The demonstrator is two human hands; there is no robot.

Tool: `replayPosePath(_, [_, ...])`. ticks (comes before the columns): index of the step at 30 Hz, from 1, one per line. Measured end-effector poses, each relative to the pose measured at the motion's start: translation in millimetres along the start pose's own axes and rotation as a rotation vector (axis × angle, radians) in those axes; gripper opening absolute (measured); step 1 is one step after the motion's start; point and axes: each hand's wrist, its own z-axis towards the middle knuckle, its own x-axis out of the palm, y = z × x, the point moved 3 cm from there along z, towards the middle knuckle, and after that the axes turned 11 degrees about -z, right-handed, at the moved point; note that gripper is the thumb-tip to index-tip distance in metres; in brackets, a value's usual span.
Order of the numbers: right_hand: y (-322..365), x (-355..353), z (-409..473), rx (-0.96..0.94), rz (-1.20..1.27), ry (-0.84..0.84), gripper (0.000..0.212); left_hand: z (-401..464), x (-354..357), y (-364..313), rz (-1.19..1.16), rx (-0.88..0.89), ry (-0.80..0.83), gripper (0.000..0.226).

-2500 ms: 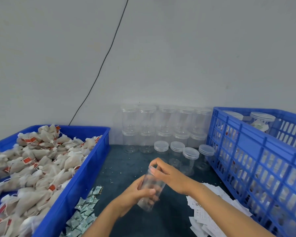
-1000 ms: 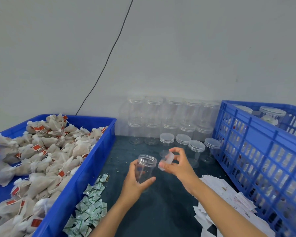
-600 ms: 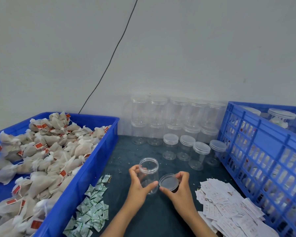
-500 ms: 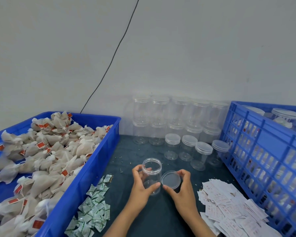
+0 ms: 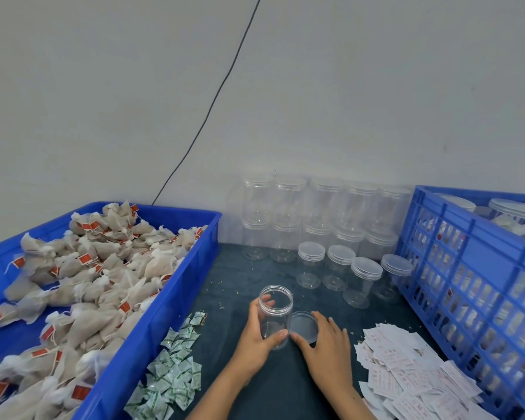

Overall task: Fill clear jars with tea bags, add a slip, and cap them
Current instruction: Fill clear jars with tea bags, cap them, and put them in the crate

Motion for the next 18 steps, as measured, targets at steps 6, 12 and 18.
replayPosePath(6, [2, -4, -1, -0.021, 0.001, 0.038, 0.071, -4, 0, -10, -0.015, -0.063, 0.045, 0.062])
replayPosePath(12, [-1, -18, 5, 0.115, 0.354, 0.085, 0.054, -4, -16, -29, 0.196, -0.217, 0.096, 0.082])
replayPosePath(18, [47, -77, 22, 0.094, 0.612, -0.126, 0.032, 2, -34, -79, 0.611, -0.369, 0.035, 0.087])
